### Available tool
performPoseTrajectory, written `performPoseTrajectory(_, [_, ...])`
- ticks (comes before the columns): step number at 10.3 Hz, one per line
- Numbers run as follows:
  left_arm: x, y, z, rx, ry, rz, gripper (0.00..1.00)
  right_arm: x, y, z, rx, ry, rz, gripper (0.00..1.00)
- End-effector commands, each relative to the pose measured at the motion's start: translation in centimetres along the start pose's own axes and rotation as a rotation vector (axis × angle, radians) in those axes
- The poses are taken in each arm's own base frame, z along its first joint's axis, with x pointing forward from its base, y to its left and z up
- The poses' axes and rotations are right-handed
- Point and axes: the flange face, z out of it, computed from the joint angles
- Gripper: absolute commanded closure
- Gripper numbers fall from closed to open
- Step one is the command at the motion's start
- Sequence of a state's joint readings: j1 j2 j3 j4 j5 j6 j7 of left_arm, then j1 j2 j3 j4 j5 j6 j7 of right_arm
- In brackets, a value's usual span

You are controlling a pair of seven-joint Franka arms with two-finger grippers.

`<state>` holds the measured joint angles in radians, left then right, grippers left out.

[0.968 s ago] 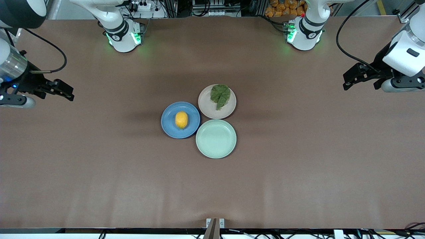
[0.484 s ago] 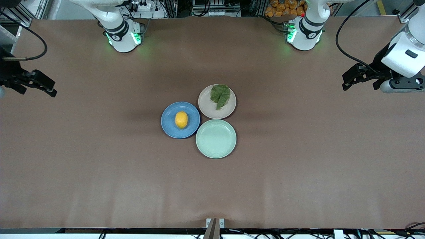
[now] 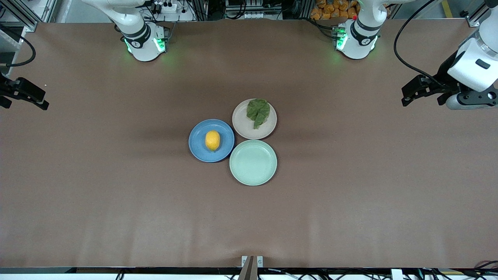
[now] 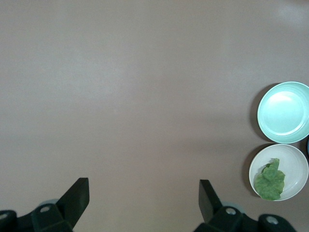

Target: Place lemon and lettuce in plates

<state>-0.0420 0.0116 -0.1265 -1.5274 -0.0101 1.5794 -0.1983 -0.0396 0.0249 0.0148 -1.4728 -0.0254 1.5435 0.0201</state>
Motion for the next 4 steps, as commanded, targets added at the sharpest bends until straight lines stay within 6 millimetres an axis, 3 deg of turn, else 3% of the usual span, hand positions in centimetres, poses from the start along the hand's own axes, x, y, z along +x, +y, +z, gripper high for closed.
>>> performPoseTrajectory(1, [-0.08, -0.1, -0.35, 0.002, -0.006, 0.021, 0.0, -0.01, -0.93, 0.35, 0.003, -0.048, 0.043, 0.0])
performPoseTrajectory(4, [-0.06, -0.21, -0.21, 0.004, -0.009, 0.021, 0.0, -0.26, -1.51, 0.43, 0.05, -0.072, 0.128, 0.0])
